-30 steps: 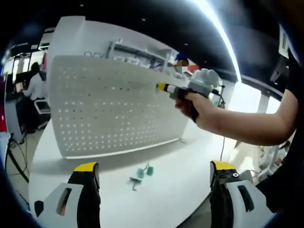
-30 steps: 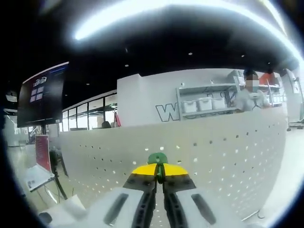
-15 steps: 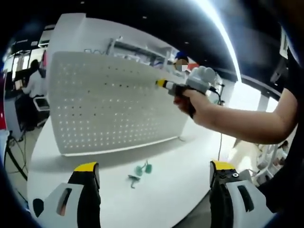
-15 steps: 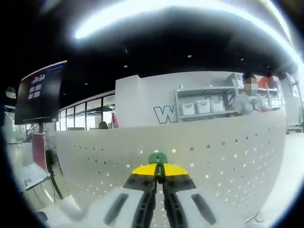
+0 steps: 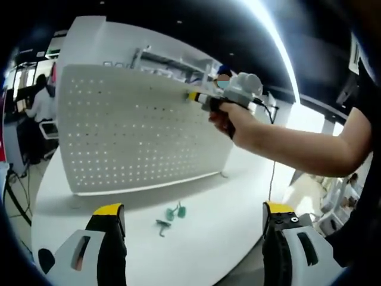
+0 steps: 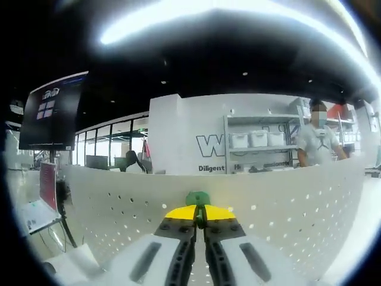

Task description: Insert the hook assembly into the mounting plate slot until the hook locks in place.

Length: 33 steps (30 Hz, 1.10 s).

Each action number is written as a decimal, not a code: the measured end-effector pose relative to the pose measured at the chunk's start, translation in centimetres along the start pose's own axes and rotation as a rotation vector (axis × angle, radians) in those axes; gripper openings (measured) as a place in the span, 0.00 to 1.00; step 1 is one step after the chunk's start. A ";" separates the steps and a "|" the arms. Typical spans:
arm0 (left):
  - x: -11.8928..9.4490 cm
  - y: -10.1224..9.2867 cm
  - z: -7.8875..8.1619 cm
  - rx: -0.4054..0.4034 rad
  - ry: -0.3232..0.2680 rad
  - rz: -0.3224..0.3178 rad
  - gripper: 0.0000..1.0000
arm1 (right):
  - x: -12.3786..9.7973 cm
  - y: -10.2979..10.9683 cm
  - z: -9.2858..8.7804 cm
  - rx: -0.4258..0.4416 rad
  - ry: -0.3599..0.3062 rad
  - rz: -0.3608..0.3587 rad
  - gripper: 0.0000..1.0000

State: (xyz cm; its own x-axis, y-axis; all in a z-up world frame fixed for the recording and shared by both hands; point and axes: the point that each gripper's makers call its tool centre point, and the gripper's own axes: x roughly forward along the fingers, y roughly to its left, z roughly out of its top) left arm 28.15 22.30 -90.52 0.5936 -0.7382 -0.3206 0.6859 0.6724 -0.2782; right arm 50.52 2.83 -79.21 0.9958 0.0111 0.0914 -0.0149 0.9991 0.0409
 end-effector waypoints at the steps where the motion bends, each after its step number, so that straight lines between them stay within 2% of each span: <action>1: 0.0 0.0 0.0 -0.001 0.000 0.000 0.97 | -0.2 -0.1 -0.2 -0.001 0.002 -0.004 0.01; 5: -0.4 -0.1 -0.1 0.003 -0.001 0.007 0.96 | -0.7 -0.6 -0.5 0.019 -0.005 -0.018 0.01; 13: -1.0 -0.1 -0.3 -0.001 -0.004 0.021 0.96 | -0.4 -0.7 0.2 0.052 -0.050 -0.012 0.01; 20: -1.3 0.1 -0.2 -0.007 -0.011 0.030 0.95 | -0.1 -0.8 0.3 0.051 -0.064 -0.011 0.01; 33: -1.2 0.1 -0.2 -0.005 -0.008 0.035 0.95 | 0.3 -1.1 -1.0 0.086 -0.057 -0.004 0.01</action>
State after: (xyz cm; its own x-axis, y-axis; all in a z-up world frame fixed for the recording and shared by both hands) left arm 27.44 23.30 -90.32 0.6202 -0.7149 -0.3230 0.6629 0.6978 -0.2715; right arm 50.93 1.80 -80.23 0.9890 0.0019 0.1479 -0.0209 0.9917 0.1268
